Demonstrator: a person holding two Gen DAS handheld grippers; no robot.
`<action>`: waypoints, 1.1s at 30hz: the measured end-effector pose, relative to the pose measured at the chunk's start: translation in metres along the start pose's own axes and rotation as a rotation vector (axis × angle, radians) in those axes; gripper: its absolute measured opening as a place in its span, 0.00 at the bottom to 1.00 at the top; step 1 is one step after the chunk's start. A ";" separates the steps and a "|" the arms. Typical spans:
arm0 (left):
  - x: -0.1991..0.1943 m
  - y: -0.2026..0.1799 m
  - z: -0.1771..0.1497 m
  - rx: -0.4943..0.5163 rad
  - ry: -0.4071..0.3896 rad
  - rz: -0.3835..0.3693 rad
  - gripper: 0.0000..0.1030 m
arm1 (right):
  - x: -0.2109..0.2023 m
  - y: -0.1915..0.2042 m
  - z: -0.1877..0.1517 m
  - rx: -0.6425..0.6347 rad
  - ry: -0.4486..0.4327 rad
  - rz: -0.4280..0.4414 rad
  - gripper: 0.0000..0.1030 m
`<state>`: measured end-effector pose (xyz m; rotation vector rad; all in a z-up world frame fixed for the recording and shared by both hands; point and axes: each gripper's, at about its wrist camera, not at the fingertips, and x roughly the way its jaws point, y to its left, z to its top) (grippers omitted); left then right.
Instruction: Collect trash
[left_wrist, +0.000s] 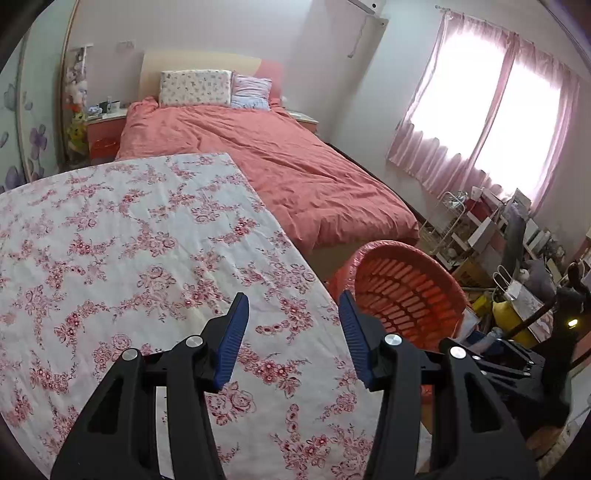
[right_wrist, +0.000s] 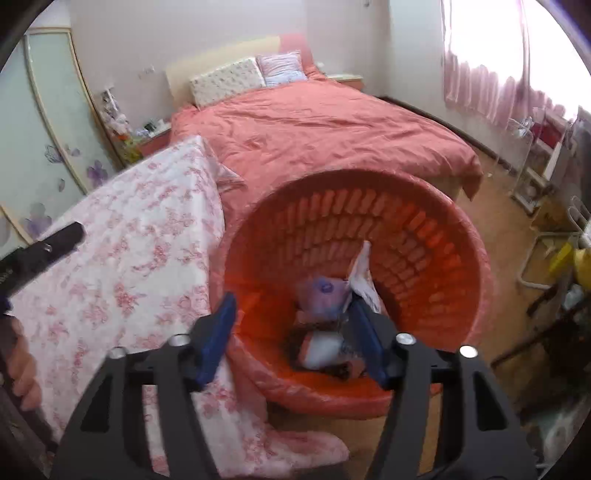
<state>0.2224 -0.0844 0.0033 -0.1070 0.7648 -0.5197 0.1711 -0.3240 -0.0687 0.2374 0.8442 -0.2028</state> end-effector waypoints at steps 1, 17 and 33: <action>-0.001 0.002 0.000 -0.003 -0.007 0.003 0.49 | -0.003 -0.002 0.000 0.010 -0.015 0.053 0.58; -0.015 0.016 0.002 -0.015 -0.015 0.037 0.49 | -0.027 0.003 0.005 -0.004 -0.078 0.021 0.60; -0.125 0.013 -0.021 0.052 -0.176 0.179 0.78 | -0.137 0.040 -0.030 0.009 -0.349 -0.105 0.95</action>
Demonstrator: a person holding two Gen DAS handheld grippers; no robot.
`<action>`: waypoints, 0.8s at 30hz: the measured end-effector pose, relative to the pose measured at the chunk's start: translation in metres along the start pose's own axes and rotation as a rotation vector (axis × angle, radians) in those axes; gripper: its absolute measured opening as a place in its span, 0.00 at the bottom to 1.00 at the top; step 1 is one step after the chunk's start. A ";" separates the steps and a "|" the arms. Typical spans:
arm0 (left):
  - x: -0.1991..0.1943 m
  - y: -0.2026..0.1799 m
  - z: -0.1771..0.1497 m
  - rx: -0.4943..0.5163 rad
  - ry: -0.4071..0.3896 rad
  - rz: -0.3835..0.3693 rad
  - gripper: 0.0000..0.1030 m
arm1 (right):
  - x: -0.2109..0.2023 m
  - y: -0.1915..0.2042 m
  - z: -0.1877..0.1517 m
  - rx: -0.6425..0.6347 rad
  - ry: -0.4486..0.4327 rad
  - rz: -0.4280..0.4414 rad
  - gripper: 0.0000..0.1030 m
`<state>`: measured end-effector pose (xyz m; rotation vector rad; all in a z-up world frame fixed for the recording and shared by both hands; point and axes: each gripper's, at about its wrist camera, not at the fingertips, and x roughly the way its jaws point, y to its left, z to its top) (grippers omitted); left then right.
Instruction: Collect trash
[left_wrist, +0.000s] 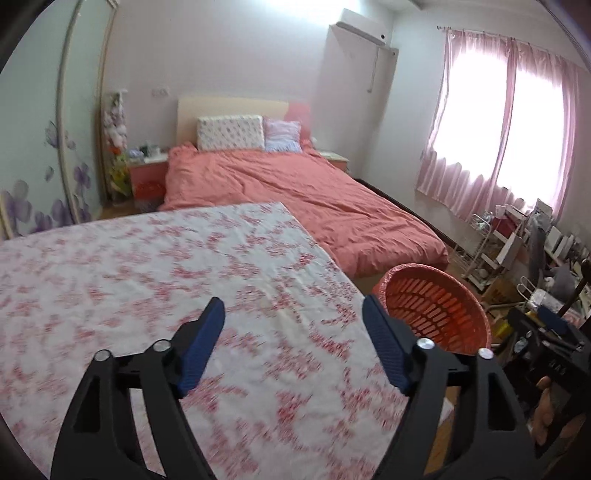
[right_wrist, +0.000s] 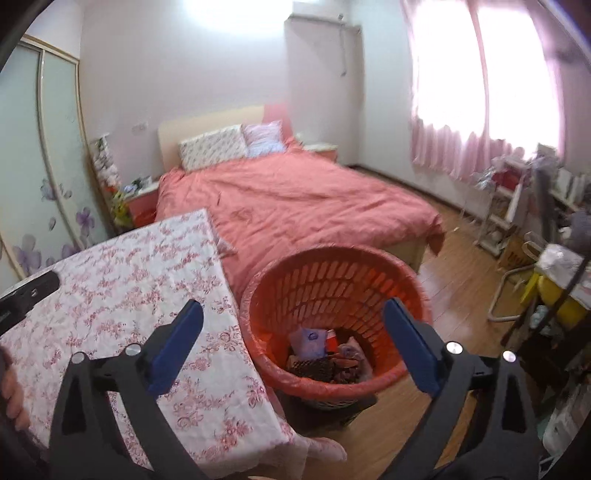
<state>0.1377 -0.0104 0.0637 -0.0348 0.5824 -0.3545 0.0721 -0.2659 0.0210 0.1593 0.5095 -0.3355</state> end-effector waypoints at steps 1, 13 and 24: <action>-0.013 0.001 -0.006 0.004 -0.016 0.019 0.80 | -0.011 0.001 -0.004 0.001 -0.019 -0.009 0.95; -0.085 -0.008 -0.062 0.005 -0.081 0.160 0.97 | -0.100 0.014 -0.051 -0.009 -0.121 -0.110 0.96; -0.113 -0.021 -0.102 -0.015 -0.096 0.220 0.97 | -0.137 0.020 -0.082 -0.009 -0.133 -0.157 0.96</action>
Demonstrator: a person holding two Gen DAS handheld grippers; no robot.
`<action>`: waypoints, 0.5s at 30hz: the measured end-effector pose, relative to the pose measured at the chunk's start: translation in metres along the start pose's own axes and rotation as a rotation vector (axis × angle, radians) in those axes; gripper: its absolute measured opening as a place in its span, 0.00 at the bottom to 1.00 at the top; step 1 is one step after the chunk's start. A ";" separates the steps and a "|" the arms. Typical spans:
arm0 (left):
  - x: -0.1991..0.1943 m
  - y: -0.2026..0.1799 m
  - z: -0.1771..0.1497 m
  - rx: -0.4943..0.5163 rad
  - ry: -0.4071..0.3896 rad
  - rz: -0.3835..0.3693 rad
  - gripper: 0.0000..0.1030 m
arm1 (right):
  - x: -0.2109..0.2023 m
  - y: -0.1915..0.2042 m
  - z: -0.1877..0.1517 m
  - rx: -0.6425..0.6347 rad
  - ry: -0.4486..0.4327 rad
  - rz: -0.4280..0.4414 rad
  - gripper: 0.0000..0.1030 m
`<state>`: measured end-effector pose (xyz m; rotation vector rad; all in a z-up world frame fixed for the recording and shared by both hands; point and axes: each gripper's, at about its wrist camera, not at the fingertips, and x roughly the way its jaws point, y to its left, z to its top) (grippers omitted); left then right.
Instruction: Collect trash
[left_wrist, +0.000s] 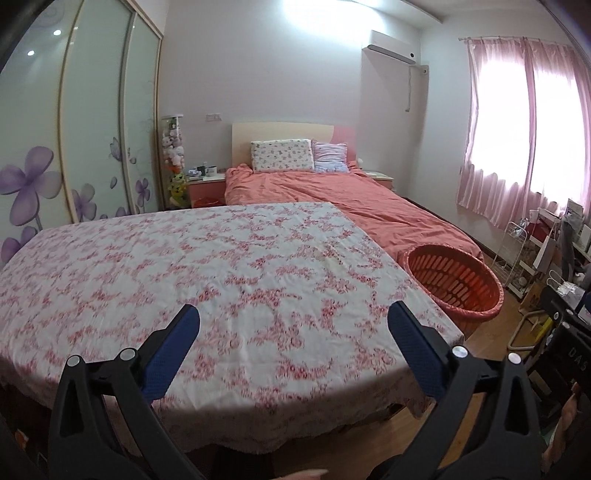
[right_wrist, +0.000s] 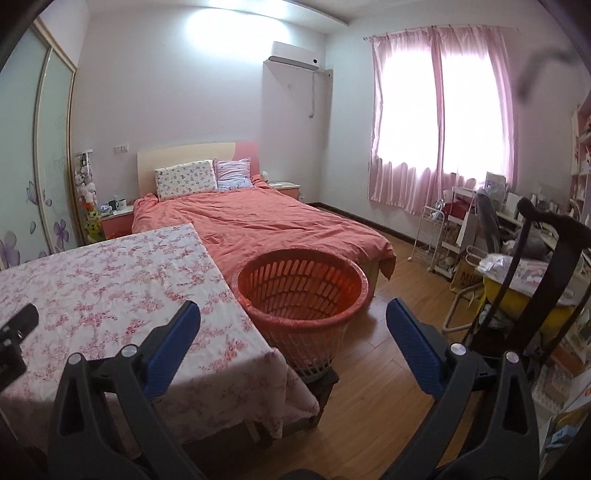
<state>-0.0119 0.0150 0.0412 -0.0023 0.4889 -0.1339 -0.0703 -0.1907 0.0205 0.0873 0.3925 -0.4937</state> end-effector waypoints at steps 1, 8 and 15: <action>-0.002 0.000 -0.002 -0.002 0.001 0.000 0.97 | -0.002 -0.001 -0.001 0.005 0.002 -0.009 0.96; -0.012 -0.001 -0.015 -0.009 -0.010 0.036 0.97 | -0.007 0.004 -0.009 -0.005 0.007 -0.041 0.96; -0.012 0.001 -0.020 -0.021 -0.009 0.063 0.97 | -0.002 0.010 -0.014 -0.011 0.034 -0.035 0.96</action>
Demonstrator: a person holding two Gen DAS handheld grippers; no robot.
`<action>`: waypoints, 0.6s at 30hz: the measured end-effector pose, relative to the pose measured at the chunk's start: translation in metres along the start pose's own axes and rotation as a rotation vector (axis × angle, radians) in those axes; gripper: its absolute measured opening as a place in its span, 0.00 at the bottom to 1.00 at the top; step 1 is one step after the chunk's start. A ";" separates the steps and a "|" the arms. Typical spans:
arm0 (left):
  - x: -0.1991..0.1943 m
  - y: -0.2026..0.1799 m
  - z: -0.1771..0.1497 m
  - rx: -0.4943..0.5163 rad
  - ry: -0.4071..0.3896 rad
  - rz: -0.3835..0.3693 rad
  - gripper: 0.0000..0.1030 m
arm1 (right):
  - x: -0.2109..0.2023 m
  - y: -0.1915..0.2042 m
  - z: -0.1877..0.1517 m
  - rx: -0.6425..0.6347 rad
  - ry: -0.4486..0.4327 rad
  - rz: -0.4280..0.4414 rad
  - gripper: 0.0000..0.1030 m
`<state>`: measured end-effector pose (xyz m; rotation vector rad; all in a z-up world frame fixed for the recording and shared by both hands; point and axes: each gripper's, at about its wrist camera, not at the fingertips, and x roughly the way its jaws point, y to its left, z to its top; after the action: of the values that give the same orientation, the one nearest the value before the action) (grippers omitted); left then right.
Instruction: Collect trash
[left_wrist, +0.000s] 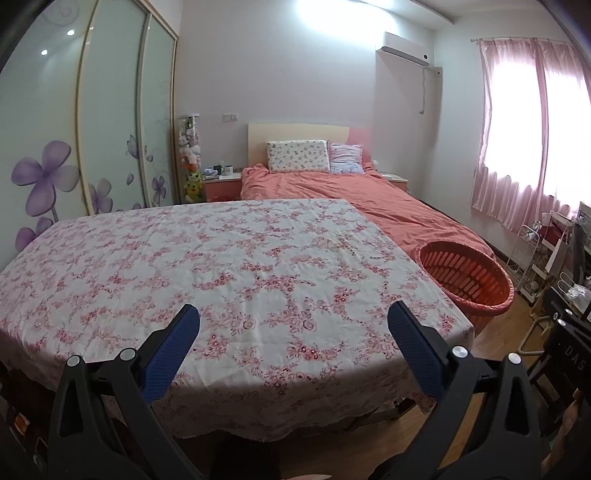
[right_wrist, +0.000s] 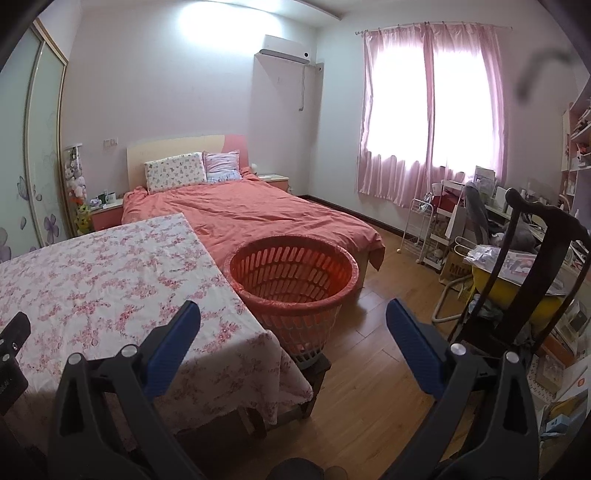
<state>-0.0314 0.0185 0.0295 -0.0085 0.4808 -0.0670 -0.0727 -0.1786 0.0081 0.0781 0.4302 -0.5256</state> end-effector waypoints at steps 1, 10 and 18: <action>0.001 0.001 -0.001 -0.003 0.003 0.001 0.97 | 0.001 0.001 0.000 -0.002 0.004 0.000 0.96; 0.002 0.002 -0.002 -0.013 0.015 0.003 0.97 | 0.007 0.007 -0.005 -0.003 0.039 0.011 0.96; 0.005 0.000 -0.004 -0.014 0.034 0.007 0.97 | 0.012 0.009 -0.006 -0.009 0.055 0.010 0.96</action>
<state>-0.0290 0.0181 0.0238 -0.0193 0.5156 -0.0573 -0.0607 -0.1756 -0.0029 0.0858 0.4858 -0.5126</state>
